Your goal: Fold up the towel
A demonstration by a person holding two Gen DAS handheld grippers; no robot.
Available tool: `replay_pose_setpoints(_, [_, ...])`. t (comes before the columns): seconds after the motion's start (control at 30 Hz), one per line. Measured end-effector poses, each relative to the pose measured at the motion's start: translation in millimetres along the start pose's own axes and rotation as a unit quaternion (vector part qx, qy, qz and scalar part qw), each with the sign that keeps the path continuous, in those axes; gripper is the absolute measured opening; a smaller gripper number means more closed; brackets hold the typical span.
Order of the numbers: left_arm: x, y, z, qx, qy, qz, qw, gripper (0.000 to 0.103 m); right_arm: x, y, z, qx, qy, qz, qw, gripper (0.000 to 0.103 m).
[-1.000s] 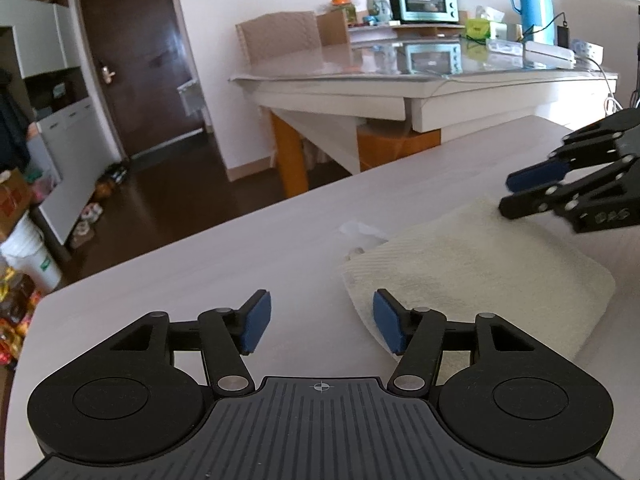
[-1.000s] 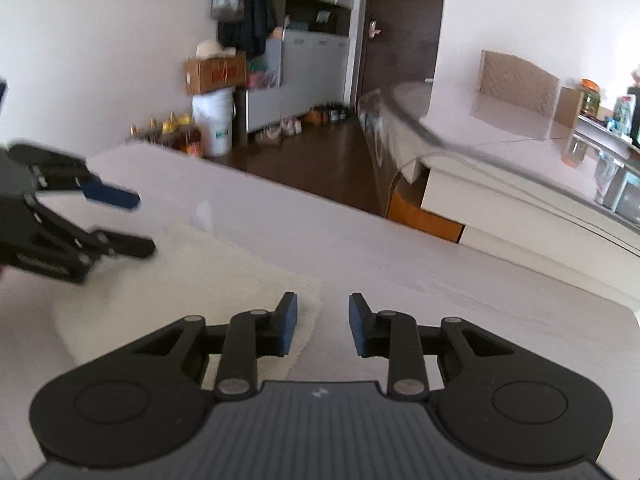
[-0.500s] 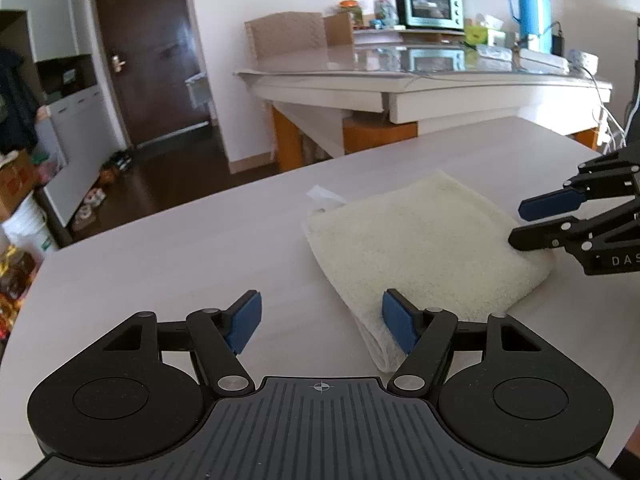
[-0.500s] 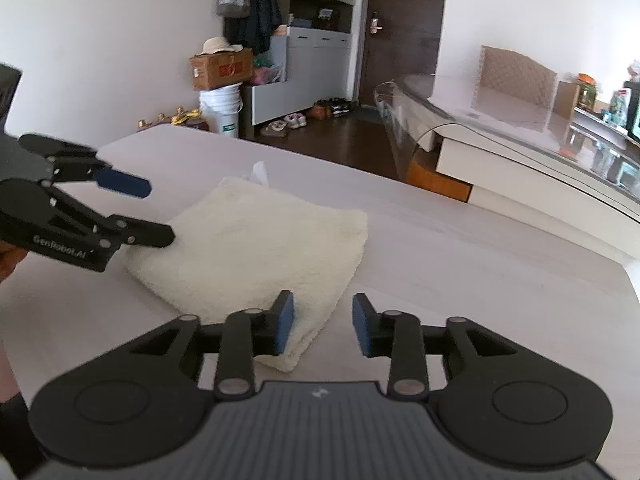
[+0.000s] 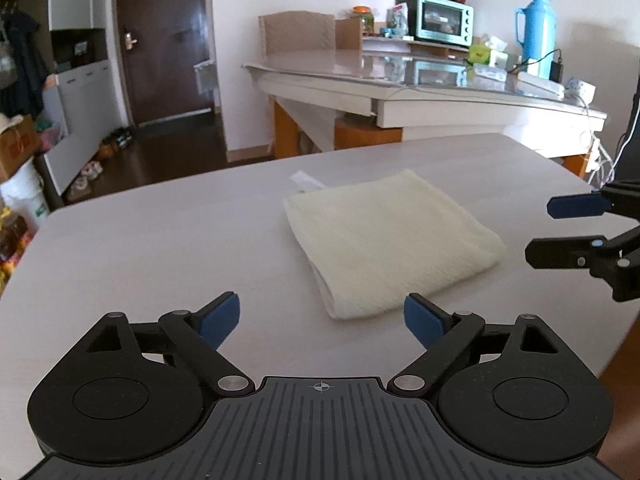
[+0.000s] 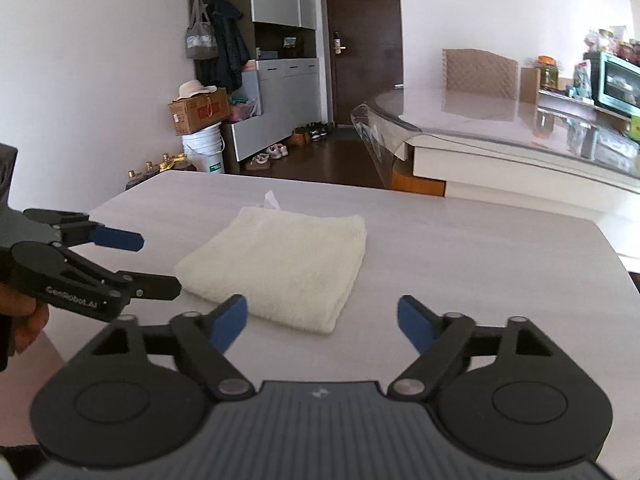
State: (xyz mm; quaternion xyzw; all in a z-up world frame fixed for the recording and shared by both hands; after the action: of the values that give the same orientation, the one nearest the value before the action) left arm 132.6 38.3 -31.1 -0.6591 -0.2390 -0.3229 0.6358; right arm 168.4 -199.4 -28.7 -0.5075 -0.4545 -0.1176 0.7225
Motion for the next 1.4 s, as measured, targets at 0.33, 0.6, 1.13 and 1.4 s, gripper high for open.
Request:
replay_pose_setpoints(0.33, [-22, -31, -5, 0.027, -0.033, -0.014, 0.999, 0.103, -22, -26, 11, -0.02, 0.027, 0.012, 0.999, 0.102])
replay_pose_setpoints(0.6, [-27, -59, -2, 0.023, -0.057, -0.023, 0.9979, 0.103, -28, -50, 29, -0.021, 0.028, 0.005, 0.999, 0.102])
replay_pose_setpoints(1.13, [-47, -97, -20, 0.03, -0.044, -0.024, 0.9983, 0.103, -40, -86, 51, -0.026, 0.026, -0.004, 0.999, 0.103])
replay_pose_setpoints(1.4, [-47, -103, -27, 0.036, -0.032, -0.031, 0.9984, 0.103, -38, -90, 55, -0.026, 0.022, -0.008, 0.999, 0.103])
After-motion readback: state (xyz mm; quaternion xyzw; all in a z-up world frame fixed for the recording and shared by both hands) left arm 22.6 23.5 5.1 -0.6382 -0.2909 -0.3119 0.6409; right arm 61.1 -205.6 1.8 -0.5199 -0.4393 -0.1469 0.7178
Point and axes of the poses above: each gripper's, at about its wrist camera, not at the fingertips, and y roughly the way its jaws point, z to its left, x to its top, the point moved 1 cm from there along y, roughly the way its jaws point, and after that the axes turned 6 degrees about z, right-handed, at the moved point
